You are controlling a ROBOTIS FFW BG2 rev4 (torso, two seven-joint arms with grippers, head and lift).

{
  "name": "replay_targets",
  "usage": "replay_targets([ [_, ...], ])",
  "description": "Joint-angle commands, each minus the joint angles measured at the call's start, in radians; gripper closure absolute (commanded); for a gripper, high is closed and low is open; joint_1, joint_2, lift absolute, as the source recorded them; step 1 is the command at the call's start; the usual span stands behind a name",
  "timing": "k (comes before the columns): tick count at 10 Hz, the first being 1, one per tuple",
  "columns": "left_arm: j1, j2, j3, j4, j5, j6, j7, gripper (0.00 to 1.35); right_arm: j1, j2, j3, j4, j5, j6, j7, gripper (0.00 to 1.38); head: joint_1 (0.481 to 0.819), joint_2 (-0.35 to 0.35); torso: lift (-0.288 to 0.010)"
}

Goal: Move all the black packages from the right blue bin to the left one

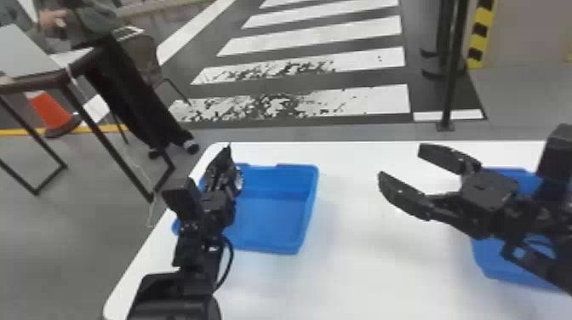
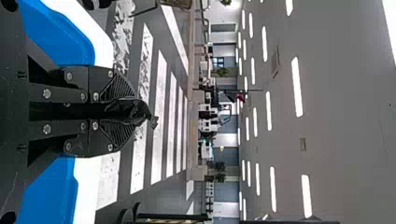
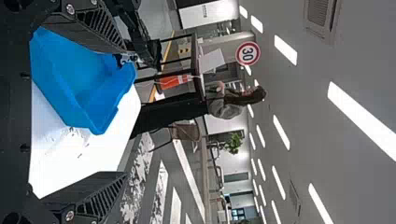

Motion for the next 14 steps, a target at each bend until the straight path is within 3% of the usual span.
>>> replay_targets([
  [1, 0.009, -0.001, -0.003, 0.002, 0.027, -0.028, -0.001, 0.44, 0.023, 0.004, -0.058, -0.003, 0.003, 0.008, -0.001, 0.1, 0.666, 0.35, -0.168],
  [2, 0.021, -0.001, -0.029, 0.0, 0.054, -0.05, -0.01, 0.13, 0.048, 0.01, -0.102, -0.011, 0.003, 0.03, -0.011, 0.1, 0.671, 0.35, -0.168],
  [3, 0.034, 0.001, -0.055, 0.0, 0.08, -0.094, -0.022, 0.09, 0.077, 0.017, -0.155, -0.045, 0.019, 0.06, -0.034, 0.1, 0.674, 0.35, -0.168],
  [6, 0.122, 0.005, -0.13, -0.088, 0.154, -0.139, -0.068, 0.15, 0.158, 0.04, -0.299, -0.138, 0.079, 0.195, -0.113, 0.1, 0.685, 0.265, -0.168],
  [8, 0.178, 0.004, -0.186, -0.172, 0.16, -0.136, -0.068, 0.15, 0.146, 0.048, -0.365, -0.116, 0.155, 0.281, -0.14, 0.1, 0.695, 0.171, -0.168],
  [11, 0.188, 0.01, -0.258, -0.206, 0.154, -0.119, -0.07, 0.15, 0.058, 0.053, -0.381, 0.053, 0.244, 0.31, -0.169, 0.11, 0.695, 0.048, -0.168],
  [14, 0.183, 0.009, -0.26, -0.211, 0.154, -0.087, -0.075, 0.15, -0.001, 0.054, -0.349, 0.137, 0.232, 0.357, -0.175, 0.15, 0.695, -0.012, -0.168],
])
